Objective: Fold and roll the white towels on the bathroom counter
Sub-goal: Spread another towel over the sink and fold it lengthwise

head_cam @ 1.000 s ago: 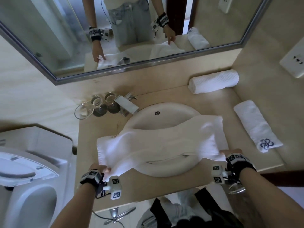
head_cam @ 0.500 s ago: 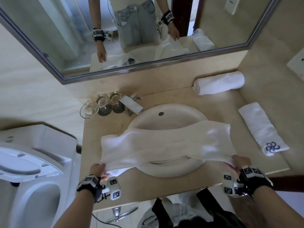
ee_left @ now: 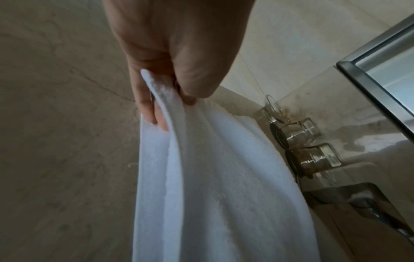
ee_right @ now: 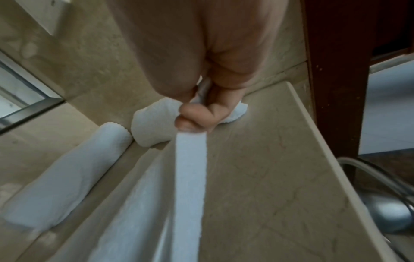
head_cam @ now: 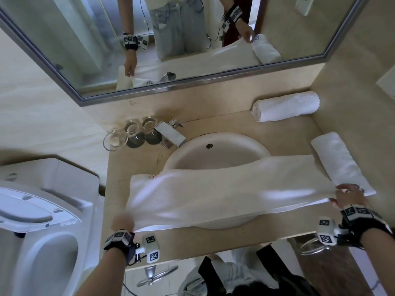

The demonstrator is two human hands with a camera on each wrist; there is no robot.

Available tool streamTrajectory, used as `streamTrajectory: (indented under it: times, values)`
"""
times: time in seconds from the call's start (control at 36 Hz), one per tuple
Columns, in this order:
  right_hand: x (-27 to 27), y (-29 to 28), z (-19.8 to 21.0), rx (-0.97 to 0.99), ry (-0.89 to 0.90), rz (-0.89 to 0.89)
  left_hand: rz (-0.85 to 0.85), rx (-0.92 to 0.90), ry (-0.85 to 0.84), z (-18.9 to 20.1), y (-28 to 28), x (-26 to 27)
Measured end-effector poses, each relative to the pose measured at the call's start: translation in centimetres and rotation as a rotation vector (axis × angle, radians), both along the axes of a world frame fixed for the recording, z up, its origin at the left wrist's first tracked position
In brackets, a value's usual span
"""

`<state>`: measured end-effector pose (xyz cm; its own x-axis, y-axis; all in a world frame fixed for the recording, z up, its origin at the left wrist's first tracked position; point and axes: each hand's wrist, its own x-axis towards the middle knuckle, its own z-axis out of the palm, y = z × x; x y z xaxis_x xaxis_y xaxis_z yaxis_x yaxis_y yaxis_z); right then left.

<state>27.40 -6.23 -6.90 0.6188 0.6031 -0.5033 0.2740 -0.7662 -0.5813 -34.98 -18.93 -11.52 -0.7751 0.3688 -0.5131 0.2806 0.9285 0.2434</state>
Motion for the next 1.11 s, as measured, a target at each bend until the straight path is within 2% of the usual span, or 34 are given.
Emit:
streamTrajectory:
  times: [0.03,0.06,0.08,0.11,0.14,0.19,0.28,0.31,0.36,0.42,0.5,0.53,0.58,0.72,0.86,0.94,1.11]
  values:
    - [0.1,0.3,-0.4,0.004,0.042,-0.079,0.024,-0.007,-0.03,0.2,0.0,0.3]
    - [-0.4,-0.2,0.1,0.014,0.031,-0.065,0.006,-0.023,-0.038,0.1,-0.2,0.3]
    - [0.4,-0.6,-0.4,0.021,0.109,-0.072,0.027,-0.013,-0.058,0.0,-0.2,0.3]
    - [0.9,-0.9,-1.0,-0.033,0.045,0.032,0.059,0.016,-0.081,0.1,-0.3,0.2]
    - [1.5,-1.4,-1.7,-0.088,-0.141,0.221,0.068,0.039,-0.119,0.1,-0.4,0.2]
    - [1.2,-2.4,-1.5,-0.183,-0.196,0.347,0.05,0.059,-0.184,0.1,-0.7,-0.1]
    - [1.0,-2.4,-0.2,-0.292,-0.079,0.29,0.012,0.073,-0.254,0.4,-1.0,-0.2]
    - [1.1,-2.4,-0.2,-0.288,-0.044,0.302,0.001,0.073,-0.256,0.6,-1.0,-0.2]
    - [1.4,-2.1,-0.1,-0.191,0.086,0.173,-0.022,0.081,-0.236,0.6,-0.8,-0.1]
    - [2.5,-2.0,-0.8,-0.224,-0.073,0.128,-0.064,0.078,-0.212,0.6,-0.6,0.2]
    - [2.8,-2.0,-1.1,-0.259,-0.09,0.064,-0.124,0.054,-0.184,0.8,-0.5,0.4]
    - [3.1,-2.0,-1.6,-0.272,-0.099,0.136,-0.142,0.043,-0.164,0.8,-0.6,0.5]
    - [4.4,-1.9,-3.1,-0.318,-0.146,0.169,-0.171,0.021,-0.105,0.5,-0.8,0.5]
    - [2.6,-2.6,-1.2,-0.398,-0.322,0.22,-0.204,0.01,0.004,-0.2,-1.6,1.0]
    - [1.1,-2.7,-1.4,-0.469,-0.378,0.302,-0.129,0.09,0.015,-0.4,-1.3,1.5]
    - [0.9,-2.6,-1.7,-0.464,-0.407,0.314,-0.14,0.023,-0.03,0.0,-0.7,2.0]
    - [1.3,-2.2,-2.6,-0.447,-0.295,0.246,-0.213,-0.183,-0.112,0.6,-0.2,1.5]
